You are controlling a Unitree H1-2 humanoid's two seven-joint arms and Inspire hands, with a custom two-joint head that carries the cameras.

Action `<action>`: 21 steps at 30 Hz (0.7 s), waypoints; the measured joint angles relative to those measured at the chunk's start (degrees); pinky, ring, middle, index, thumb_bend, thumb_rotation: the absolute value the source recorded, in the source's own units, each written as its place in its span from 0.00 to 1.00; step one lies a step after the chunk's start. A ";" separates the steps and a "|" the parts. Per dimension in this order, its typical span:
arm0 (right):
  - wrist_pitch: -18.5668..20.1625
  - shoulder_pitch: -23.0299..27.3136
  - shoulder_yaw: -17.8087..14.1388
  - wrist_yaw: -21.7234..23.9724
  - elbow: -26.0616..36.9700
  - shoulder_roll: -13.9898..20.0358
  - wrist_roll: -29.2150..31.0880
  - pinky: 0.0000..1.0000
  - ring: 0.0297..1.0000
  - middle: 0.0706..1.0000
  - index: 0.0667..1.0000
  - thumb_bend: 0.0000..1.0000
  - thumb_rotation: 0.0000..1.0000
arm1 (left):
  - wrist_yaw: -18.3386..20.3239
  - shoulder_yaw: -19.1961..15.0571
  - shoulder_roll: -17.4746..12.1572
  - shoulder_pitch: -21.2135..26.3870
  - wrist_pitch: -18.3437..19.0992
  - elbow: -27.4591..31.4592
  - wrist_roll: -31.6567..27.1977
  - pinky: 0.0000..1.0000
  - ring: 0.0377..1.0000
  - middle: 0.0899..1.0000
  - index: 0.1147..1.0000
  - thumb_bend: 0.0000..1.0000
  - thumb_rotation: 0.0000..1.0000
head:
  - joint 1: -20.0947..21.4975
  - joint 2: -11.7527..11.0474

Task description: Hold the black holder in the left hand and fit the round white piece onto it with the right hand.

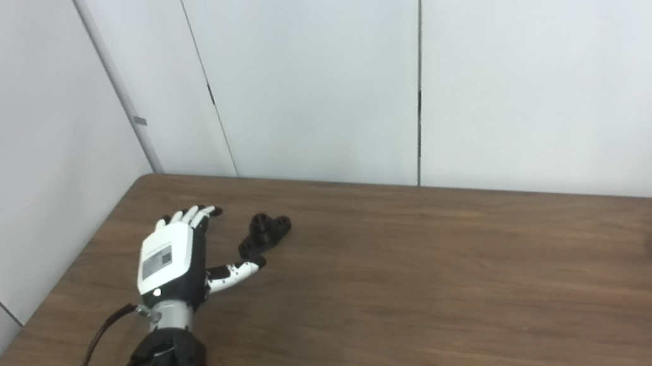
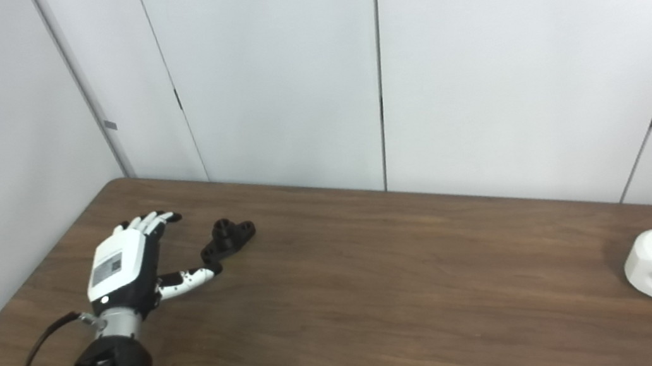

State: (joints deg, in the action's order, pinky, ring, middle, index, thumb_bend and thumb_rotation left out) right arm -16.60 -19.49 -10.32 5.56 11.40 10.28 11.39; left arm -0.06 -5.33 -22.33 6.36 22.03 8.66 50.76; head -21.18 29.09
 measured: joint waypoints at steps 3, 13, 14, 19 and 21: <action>-0.02 -0.05 -0.02 0.00 0.03 -0.02 -0.01 0.95 0.96 0.96 0.99 0.45 1.00 | 0.04 0.97 -0.11 2.00 0.47 -2.53 0.45 1.00 0.95 0.91 0.79 0.89 0.49 | 0.18 0.26; -0.01 -0.31 -0.03 0.00 0.26 -0.07 -0.18 0.95 0.97 0.96 0.99 0.45 1.00 | -0.18 6.38 -1.49 8.21 1.64 -13.40 1.74 1.00 0.98 0.92 0.78 0.86 0.49 | 0.79 0.62; -0.01 -0.32 -0.03 0.00 0.29 -0.07 -0.20 0.95 0.97 0.96 0.99 0.44 1.00 | -0.31 6.75 -1.52 8.82 1.64 -14.35 1.74 1.00 0.98 0.92 0.78 0.86 0.49 | 0.88 0.62; 0.06 -0.42 -0.03 -0.01 0.44 -0.11 -0.17 0.93 0.96 0.95 0.99 0.43 1.00 | -2.04 7.97 -1.60 11.00 2.01 -17.81 1.73 1.00 0.97 0.92 0.77 0.86 0.48 | 0.97 0.79; 0.10 -0.45 -0.03 -0.01 0.52 -0.12 -0.17 0.93 0.96 0.95 0.99 0.44 1.00 | -2.24 8.10 -1.66 11.51 2.62 -18.96 1.66 1.00 0.97 0.92 0.77 0.85 0.48 | 0.97 0.88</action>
State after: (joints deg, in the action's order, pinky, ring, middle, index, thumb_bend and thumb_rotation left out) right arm -16.50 -19.94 -10.35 5.56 11.92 10.16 11.21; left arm -2.29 2.77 -23.99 17.87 24.65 -10.30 52.43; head -20.21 29.97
